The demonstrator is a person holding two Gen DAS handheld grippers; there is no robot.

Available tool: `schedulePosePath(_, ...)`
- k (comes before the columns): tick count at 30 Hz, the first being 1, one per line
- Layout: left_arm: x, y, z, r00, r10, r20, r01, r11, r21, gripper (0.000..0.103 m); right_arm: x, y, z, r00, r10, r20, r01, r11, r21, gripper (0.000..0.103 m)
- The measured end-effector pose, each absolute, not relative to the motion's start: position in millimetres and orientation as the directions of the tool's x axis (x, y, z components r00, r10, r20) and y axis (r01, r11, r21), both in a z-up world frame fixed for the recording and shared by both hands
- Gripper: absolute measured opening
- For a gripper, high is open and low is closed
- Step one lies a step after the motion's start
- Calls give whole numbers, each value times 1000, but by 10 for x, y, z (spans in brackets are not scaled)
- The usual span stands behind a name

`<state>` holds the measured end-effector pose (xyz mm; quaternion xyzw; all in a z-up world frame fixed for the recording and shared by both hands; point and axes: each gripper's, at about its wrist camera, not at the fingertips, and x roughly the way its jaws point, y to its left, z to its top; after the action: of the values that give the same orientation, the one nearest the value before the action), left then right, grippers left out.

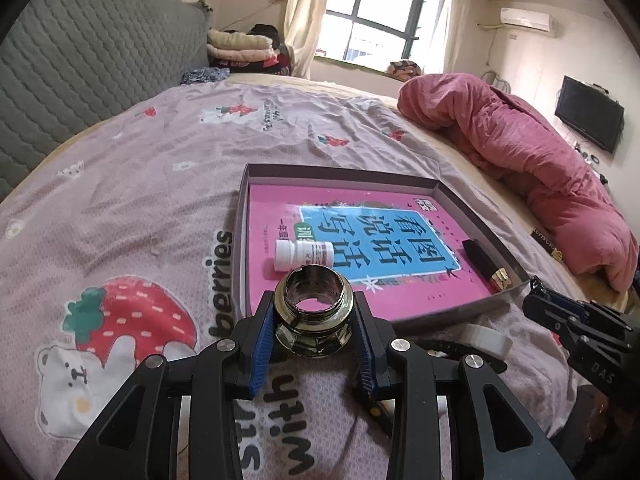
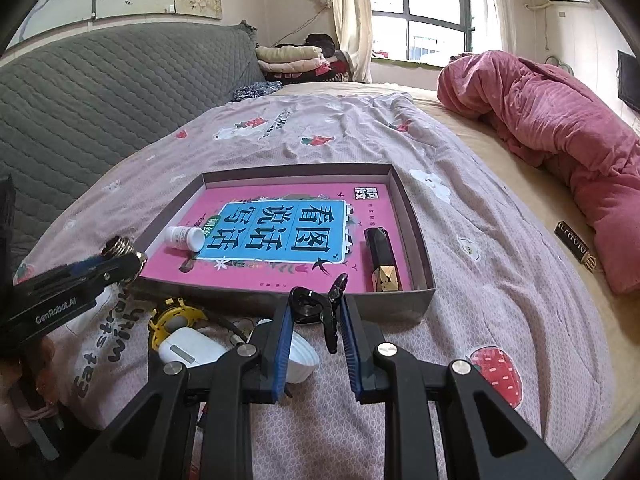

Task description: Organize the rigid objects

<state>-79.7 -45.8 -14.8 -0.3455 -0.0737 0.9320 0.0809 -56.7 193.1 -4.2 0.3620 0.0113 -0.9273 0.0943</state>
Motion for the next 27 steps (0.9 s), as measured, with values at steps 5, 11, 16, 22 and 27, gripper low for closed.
schedulePosePath(5, -853, -451, -161, -754, 204, -624, -98, -975, -200, 37, -588, 1944, -60, -716, -162, -679, 178, -983, 47, 24)
schedulePosePath(11, -960, -424, -197, -750, 197, -631, -104, -978, -182, 37, -599, 1933, -69, -715, -159, -681, 172, -984, 49, 24)
schedulePosePath(16, -1026, -407, -222, -749, 197, -633, -108, -978, -178, 37, -617, 1900, -51, -717, -165, -678, 183, -982, 46, 24)
schedulePosePath(22, -1096, -362, -263, -741, 196, -642, -107, -979, -176, 37, -661, 1838, -57, -717, -164, -677, 197, -980, 28, 24)
schedulePosePath(27, -1162, -331, -295, -736, 201, -646, -113, -978, -176, 37, -728, 1809, -53, -720, -167, -673, 202, -979, 26, 24)
